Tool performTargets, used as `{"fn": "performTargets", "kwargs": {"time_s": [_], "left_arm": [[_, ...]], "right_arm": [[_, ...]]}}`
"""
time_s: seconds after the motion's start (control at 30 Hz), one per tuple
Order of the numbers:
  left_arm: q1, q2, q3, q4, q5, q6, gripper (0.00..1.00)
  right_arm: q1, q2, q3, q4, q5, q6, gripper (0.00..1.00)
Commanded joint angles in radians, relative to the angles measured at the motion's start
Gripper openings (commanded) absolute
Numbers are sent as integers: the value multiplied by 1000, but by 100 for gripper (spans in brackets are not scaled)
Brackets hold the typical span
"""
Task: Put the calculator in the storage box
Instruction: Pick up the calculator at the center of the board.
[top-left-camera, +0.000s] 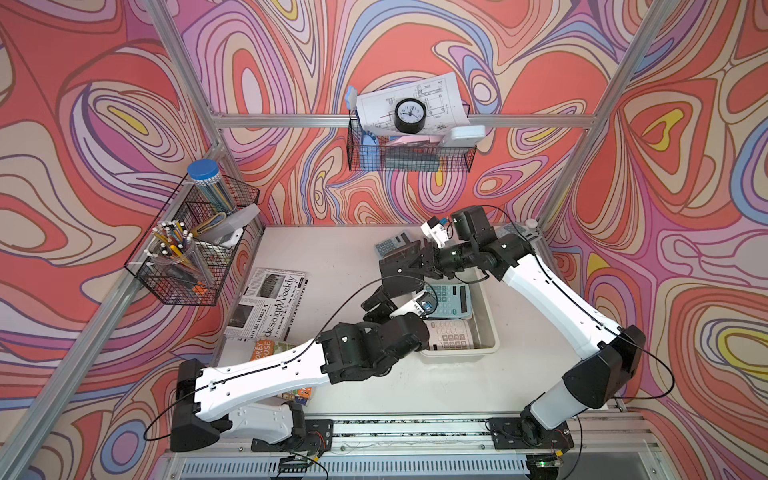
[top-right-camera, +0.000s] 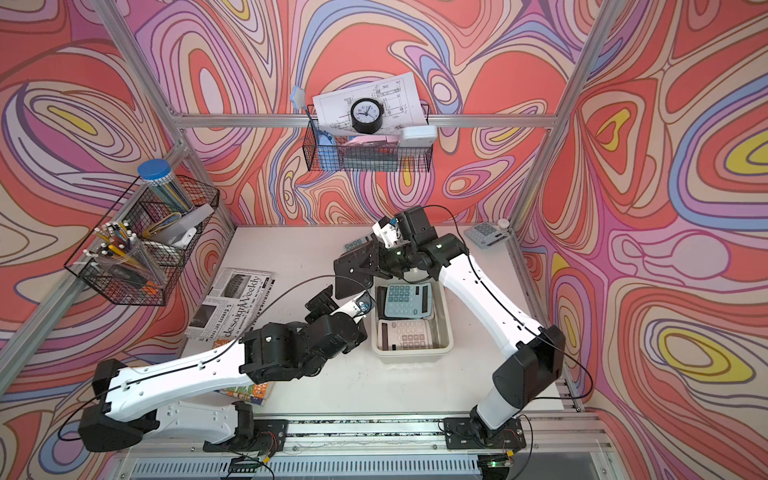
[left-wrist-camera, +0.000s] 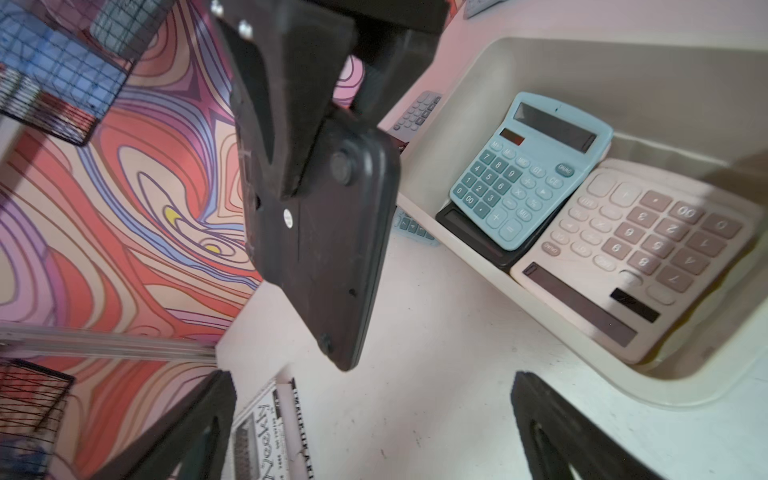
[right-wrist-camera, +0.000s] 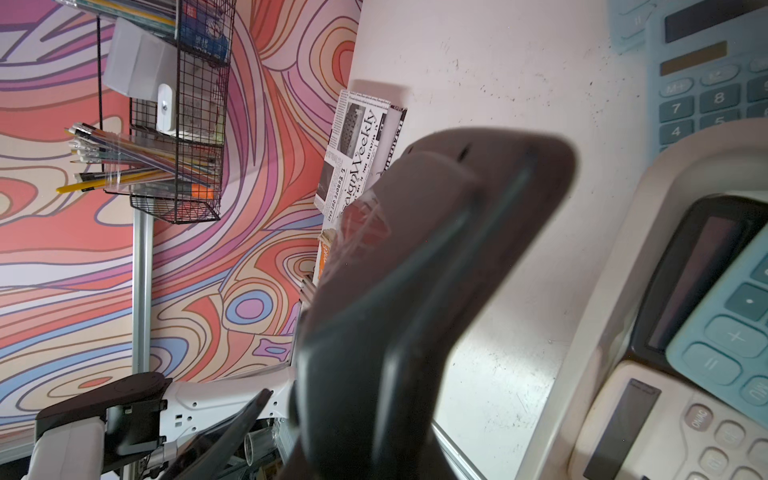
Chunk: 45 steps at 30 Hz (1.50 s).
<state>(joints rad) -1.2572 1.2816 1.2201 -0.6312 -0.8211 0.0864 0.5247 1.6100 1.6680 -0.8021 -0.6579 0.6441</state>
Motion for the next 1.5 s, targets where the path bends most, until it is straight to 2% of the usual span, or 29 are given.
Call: {"fn": "performTargets", "kwargs": {"time_s": [0.0,0.13,0.23,0.33,0.47,0.6,0.7,0.83,0.97,1.13,1.47], "left_arm": [[-9,42,31,58,-147,155,94],[-10,73,33,110,-168,211,81],[-10,93,30,152,-179,247,68],[-10,114,30,187,-182,273,49],[-9,144,34,212,-184,297,35],[-9,157,34,240,-182,318,13],[-10,165,39,248,-184,325,1],[-6,176,45,259,-186,335,0],[6,180,57,242,-176,311,0],[52,154,82,171,-122,220,0],[175,96,106,13,-16,22,0]], "right_arm": [[-7,-22,-10,18,-67,-14,19],[-8,-21,-26,34,-84,-5,19],[-9,-24,-43,49,-99,4,20],[-7,-26,-60,67,-110,14,19],[-8,-32,-81,96,-129,34,20],[-8,-36,-99,118,-134,45,20],[-9,-40,-112,133,-138,52,20],[-9,-42,-119,143,-141,57,23],[-8,-48,-129,151,-136,57,31],[-24,-78,-160,148,-87,44,55],[-115,-201,-223,150,-16,26,85]]}}
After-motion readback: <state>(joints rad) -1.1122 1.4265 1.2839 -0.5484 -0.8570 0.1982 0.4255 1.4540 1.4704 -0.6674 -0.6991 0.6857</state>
